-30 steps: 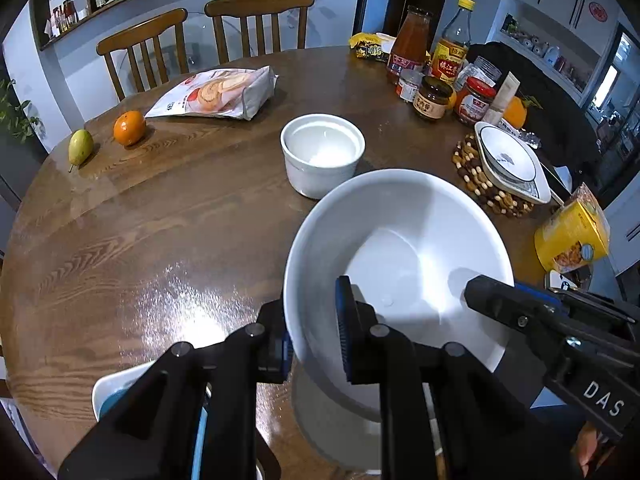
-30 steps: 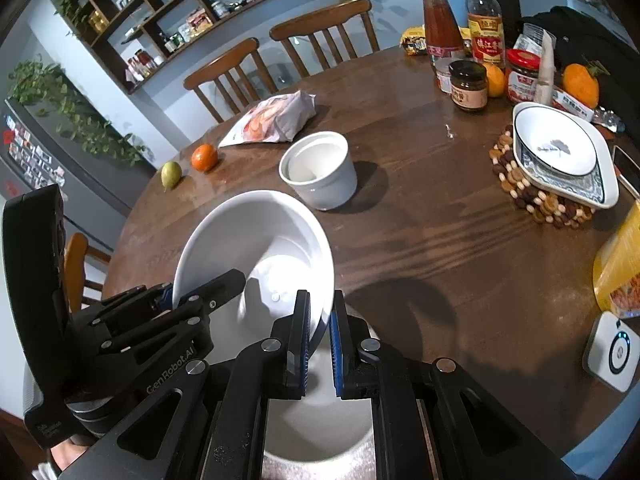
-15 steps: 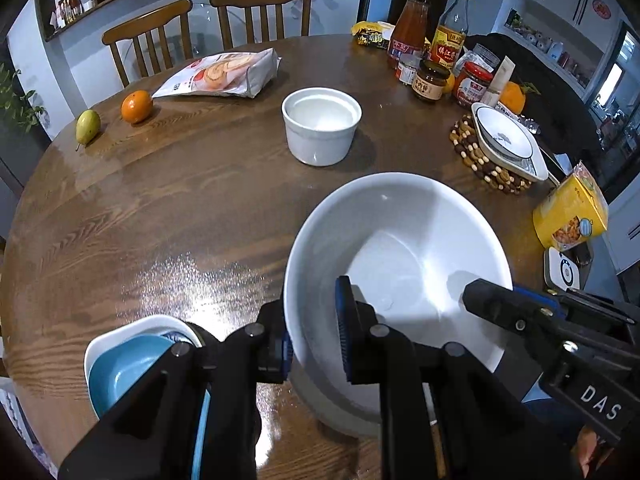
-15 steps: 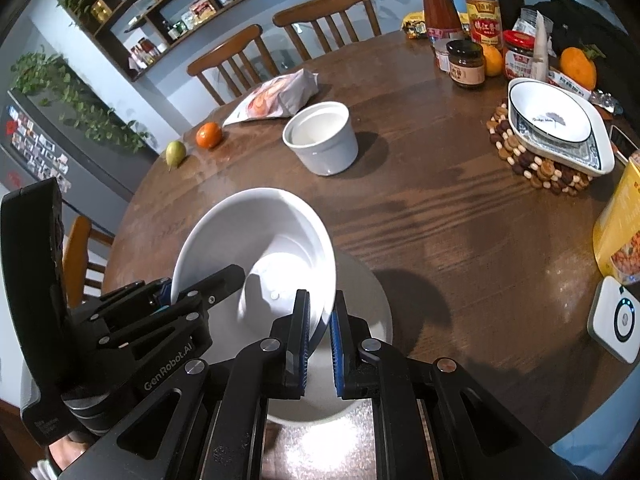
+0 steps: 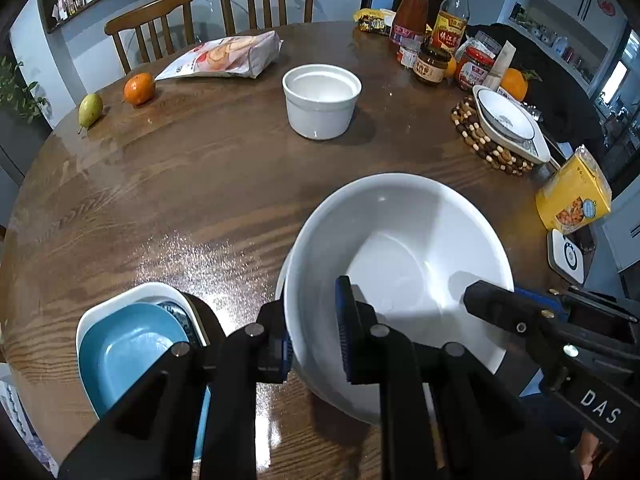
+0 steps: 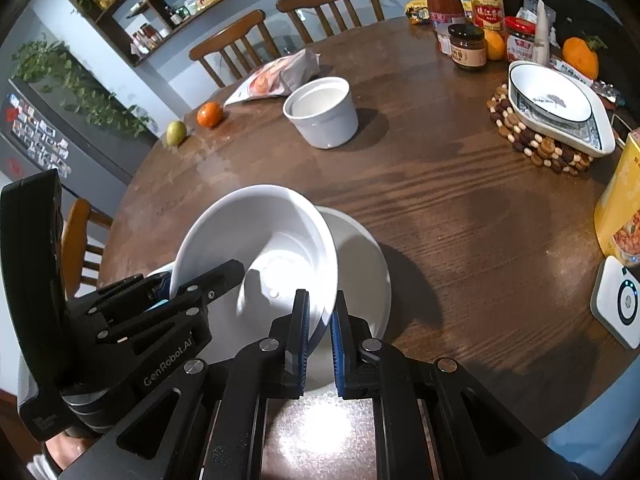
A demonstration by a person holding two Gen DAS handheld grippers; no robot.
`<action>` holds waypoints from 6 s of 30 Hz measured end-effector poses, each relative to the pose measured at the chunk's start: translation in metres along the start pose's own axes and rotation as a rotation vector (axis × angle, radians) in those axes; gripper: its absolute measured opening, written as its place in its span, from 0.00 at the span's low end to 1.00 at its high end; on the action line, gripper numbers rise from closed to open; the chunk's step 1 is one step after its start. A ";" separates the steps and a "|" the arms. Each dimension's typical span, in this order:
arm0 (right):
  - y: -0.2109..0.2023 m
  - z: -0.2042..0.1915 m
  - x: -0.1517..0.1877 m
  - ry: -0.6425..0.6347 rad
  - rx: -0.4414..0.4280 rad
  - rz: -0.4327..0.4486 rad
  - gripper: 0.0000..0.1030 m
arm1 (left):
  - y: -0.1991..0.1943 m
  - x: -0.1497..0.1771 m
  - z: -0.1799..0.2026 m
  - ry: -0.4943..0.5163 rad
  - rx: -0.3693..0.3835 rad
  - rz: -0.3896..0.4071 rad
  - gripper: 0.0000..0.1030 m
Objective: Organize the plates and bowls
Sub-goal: 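Carry the second white bowl and lower it into the stacked bowl, then open both tools and release the nested white bowls, then move both tools toward the small white ramekin, then grasp the white ramekin rim with both tools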
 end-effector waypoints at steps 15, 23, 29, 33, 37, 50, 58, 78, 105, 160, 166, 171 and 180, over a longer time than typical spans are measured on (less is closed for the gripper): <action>0.013 0.003 0.009 -0.021 0.035 -0.051 0.11 | 0.017 0.016 -0.002 0.006 -0.019 -0.062 0.15; 0.014 0.010 0.011 -0.014 0.065 -0.063 0.11 | 0.026 0.015 0.002 0.041 -0.020 -0.081 0.17; 0.016 0.011 0.014 -0.015 0.080 -0.069 0.11 | 0.030 0.016 0.003 0.051 -0.021 -0.092 0.17; 0.017 0.009 0.013 -0.020 0.089 -0.071 0.11 | 0.032 0.016 0.003 0.052 -0.022 -0.096 0.17; 0.018 0.008 0.013 -0.025 0.098 -0.073 0.11 | 0.032 0.015 0.003 0.052 -0.023 -0.097 0.17; 0.019 0.005 0.011 -0.051 0.135 -0.069 0.11 | 0.031 0.010 0.003 0.067 -0.048 -0.081 0.19; 0.020 0.005 0.010 -0.062 0.153 -0.067 0.11 | 0.030 0.009 0.003 0.062 -0.038 -0.083 0.20; 0.009 0.010 0.001 -0.039 0.160 -0.026 0.12 | 0.017 0.000 0.006 0.053 -0.015 -0.042 0.47; -0.010 0.012 -0.012 -0.019 0.154 0.042 0.55 | -0.004 -0.015 -0.019 -0.017 -0.058 0.013 0.86; -0.029 0.020 -0.159 -0.003 0.074 0.163 0.58 | -0.024 -0.172 -0.056 -0.022 -0.197 0.165 0.99; 0.010 0.029 -0.172 0.029 0.036 0.090 0.58 | 0.021 -0.165 -0.051 -0.019 -0.182 0.086 0.99; 0.040 0.034 -0.178 0.046 0.004 0.043 0.58 | 0.052 -0.164 -0.051 -0.035 -0.179 0.046 0.98; 0.087 0.037 -0.187 0.082 -0.041 -0.030 0.58 | 0.094 -0.167 -0.053 -0.065 -0.153 -0.016 0.97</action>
Point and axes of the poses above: each gripper's, at about its wrist camera, not at the fingertips, and y roughly the way its jaws point, z to its right, x to its underside, the point moved 9 cm from there along y, roughly the way its jaws point, and after that the axes turned 1 degree about y, right-handed, at the moved point
